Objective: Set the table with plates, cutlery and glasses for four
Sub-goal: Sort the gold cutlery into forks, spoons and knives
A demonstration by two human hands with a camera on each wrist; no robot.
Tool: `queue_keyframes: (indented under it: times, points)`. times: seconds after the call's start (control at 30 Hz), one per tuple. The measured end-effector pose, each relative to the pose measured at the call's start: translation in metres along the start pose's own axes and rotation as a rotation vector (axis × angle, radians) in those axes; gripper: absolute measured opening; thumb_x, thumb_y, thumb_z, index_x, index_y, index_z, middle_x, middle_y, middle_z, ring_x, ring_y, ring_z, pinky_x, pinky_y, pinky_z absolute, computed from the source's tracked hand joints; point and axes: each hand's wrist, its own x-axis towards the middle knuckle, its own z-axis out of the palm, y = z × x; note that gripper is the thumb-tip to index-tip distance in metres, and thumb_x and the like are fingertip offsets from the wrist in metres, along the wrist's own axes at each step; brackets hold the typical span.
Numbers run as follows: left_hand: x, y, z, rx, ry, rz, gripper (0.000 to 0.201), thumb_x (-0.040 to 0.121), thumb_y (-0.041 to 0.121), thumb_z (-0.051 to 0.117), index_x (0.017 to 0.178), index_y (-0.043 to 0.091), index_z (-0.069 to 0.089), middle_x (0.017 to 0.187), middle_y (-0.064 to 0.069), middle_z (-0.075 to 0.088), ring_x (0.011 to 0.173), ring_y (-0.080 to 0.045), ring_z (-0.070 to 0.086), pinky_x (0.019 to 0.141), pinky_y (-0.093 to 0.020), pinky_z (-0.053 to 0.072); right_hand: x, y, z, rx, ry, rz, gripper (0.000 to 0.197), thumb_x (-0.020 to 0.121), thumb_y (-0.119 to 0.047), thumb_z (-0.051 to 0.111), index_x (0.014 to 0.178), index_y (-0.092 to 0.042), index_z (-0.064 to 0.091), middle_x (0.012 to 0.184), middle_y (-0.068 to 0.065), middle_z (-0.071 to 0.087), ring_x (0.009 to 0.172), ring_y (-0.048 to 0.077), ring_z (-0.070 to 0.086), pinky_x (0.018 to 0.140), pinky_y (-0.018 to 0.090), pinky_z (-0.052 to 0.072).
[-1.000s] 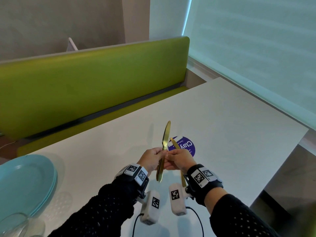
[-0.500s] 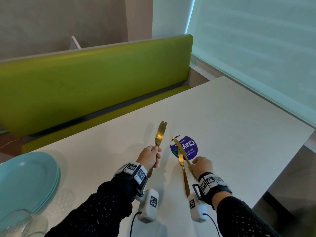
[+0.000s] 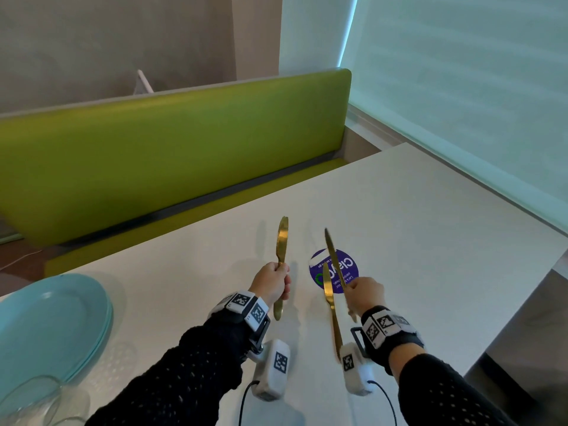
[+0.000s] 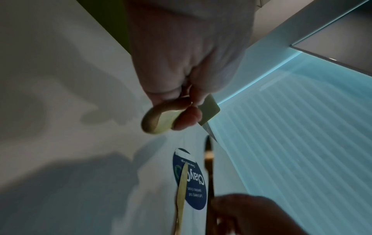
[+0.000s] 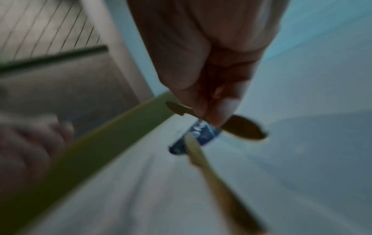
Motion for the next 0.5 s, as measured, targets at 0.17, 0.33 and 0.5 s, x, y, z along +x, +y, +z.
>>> queue_keyframes:
  times: [0.17, 0.33, 0.5]
  points:
    - [-0.002, 0.006, 0.007, -0.055, -0.002, -0.003, 0.017, 0.101, 0.015, 0.035, 0.096, 0.005, 0.048, 0.081, -0.009, 0.059, 0.067, -0.018, 0.062, 0.067, -0.027, 0.055, -0.013, -0.036, -0.008, 0.547, -0.206, -0.049, 0.007, 0.090, -0.006, 0.058, 0.091, -0.004, 0.065, 0.054, 0.008, 0.061, 0.041, 0.014, 0.058, 0.046, 0.025, 0.054]
    - [0.001, 0.005, 0.006, -0.024, 0.017, 0.022, 0.020, 0.100, 0.019, 0.038, 0.100, 0.005, 0.052, 0.085, -0.007, 0.060, 0.076, -0.020, 0.060, 0.084, -0.038, 0.055, -0.034, -0.060, -0.007, 0.457, -0.334, -0.184, 0.013, 0.092, -0.011, 0.057, 0.081, -0.017, 0.061, 0.069, -0.001, 0.064, 0.045, 0.007, 0.054, 0.041, 0.016, 0.043]
    - [0.000, 0.006, 0.002, 0.020, 0.002, 0.027, 0.024, 0.100, 0.025, 0.037, 0.090, 0.016, 0.056, 0.104, -0.010, 0.068, 0.101, -0.027, 0.065, 0.097, -0.044, 0.050, -0.041, -0.065, 0.001, 0.438, -0.379, -0.163, 0.009, 0.092, -0.015, 0.057, 0.096, -0.010, 0.064, 0.077, 0.001, 0.065, 0.045, 0.006, 0.051, 0.044, 0.016, 0.042]
